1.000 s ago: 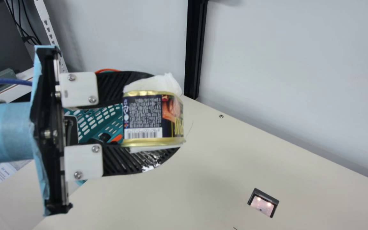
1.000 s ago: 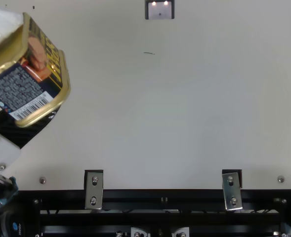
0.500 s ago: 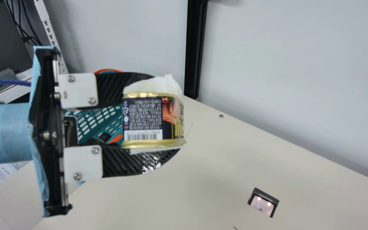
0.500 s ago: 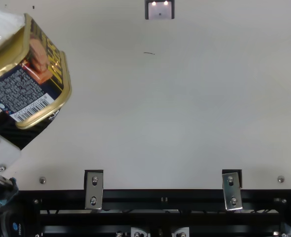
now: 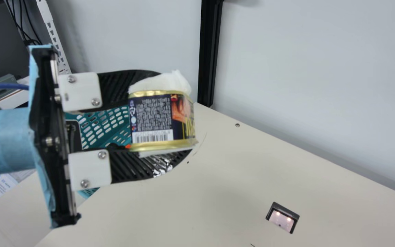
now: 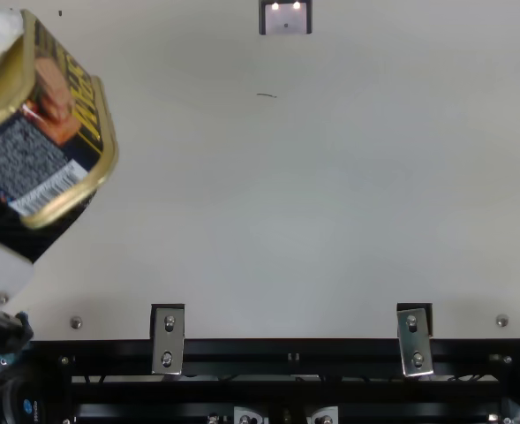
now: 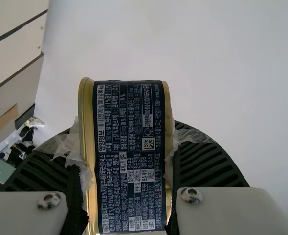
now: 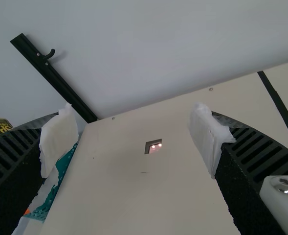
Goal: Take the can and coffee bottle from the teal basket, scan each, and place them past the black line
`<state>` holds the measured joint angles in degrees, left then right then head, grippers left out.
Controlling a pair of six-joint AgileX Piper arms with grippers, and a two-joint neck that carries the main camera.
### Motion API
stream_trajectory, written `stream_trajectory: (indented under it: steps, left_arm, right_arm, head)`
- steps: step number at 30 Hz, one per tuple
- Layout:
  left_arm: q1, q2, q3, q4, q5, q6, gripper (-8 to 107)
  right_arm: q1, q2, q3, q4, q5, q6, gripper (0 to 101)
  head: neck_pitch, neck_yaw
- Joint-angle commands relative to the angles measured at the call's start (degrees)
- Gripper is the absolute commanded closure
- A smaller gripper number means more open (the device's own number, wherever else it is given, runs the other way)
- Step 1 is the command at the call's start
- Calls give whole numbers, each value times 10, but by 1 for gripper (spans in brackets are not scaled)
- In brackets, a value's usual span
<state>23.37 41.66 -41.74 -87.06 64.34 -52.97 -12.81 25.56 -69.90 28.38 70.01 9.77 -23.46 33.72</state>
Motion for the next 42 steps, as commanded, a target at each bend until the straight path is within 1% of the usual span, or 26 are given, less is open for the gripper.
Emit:
stream_trajectory:
  steps: [1, 4, 18, 21, 26, 29, 32, 35, 39, 40, 42]
  left_arm:
    - [0, 0, 0, 0, 0, 0, 89]
    - [-3, -4, 0, 0, -10, 1, 89]
    - [-3, -4, 0, -3, -11, 1, 89]
    - [-4, -1, 6, -10, -12, 19, 89]
    - [-33, -5, 15, -9, -33, 41, 89]
    - [-56, -3, 20, -10, -65, 64, 89]
    - [-78, 12, 27, -12, -116, 100, 89]
    - [-99, 40, 33, -23, -179, 158, 89]
    - [-123, 85, 29, -68, -266, 284, 89]
    - [-111, 95, 27, -85, -269, 328, 89]
    - [-119, 115, 17, -124, -301, 420, 89]
  right_arm:
    - [0, 0, 0, 0, 0, 0, 0]
    - [0, 0, 0, 0, 0, 0, 0]
    - [0, 0, 0, 0, 0, 0, 0]
    - [0, 0, 0, 0, 0, 0, 0]
    - [0, 0, 0, 0, 0, 0, 0]
    - [0, 0, 0, 0, 0, 0, 0]
    - [0, 0, 0, 0, 0, 0, 0]
    - [0, 0, 0, 0, 0, 0, 0]
    - [0, 0, 0, 0, 0, 0, 0]
    - [0, 0, 0, 0, 0, 0, 0]
    - [0, 0, 0, 0, 0, 0, 0]
  head:
    - [-15, 7]
    - [-15, 7]
    - [-15, 7]
    - [-15, 7]
    - [-15, 7]
    - [-15, 7]
    - [-15, 7]
    - [-15, 7]
    - [-15, 7]
    - [-15, 7]
    - [-15, 7]
